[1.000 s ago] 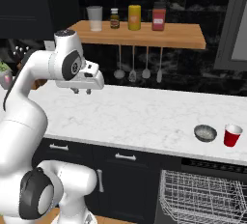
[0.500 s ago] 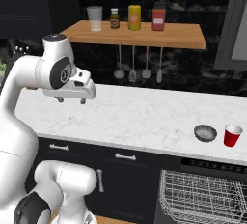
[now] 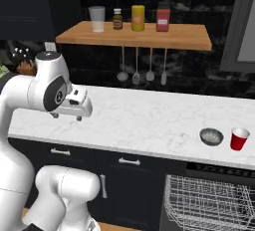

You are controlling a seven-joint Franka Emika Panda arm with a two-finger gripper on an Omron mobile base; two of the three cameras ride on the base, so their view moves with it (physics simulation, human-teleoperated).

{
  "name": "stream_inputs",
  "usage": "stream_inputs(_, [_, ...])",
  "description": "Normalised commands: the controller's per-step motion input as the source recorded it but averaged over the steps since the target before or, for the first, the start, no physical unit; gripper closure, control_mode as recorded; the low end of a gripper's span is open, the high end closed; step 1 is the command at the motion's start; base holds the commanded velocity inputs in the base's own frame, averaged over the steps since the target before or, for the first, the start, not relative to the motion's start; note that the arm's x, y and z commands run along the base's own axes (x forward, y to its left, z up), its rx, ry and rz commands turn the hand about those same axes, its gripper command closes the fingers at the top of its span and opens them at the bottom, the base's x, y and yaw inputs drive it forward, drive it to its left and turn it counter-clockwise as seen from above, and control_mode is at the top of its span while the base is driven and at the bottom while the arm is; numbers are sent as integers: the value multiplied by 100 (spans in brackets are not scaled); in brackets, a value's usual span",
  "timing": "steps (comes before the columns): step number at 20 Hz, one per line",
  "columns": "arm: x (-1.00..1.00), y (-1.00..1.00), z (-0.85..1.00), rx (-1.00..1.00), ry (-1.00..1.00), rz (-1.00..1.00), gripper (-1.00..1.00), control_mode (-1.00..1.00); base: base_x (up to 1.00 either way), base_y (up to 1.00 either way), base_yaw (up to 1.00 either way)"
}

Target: Pick up the cup and bowl from the counter, place them in the dishwasher, and close the dishwasher door.

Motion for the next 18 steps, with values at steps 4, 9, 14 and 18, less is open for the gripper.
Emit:
stream_inputs(4, [0, 0, 0, 0, 0, 0, -100, 100, 0, 24, -63])
stream_inputs(9, [0, 0, 0, 0, 0, 0, -100, 100, 2, 25, -92])
stream_inputs(14, [0, 0, 0, 0, 0, 0, -100, 100, 0, 7, -96])
stream_inputs(18, [0, 0, 0, 0, 0, 0, -100, 100, -1, 26, -91])
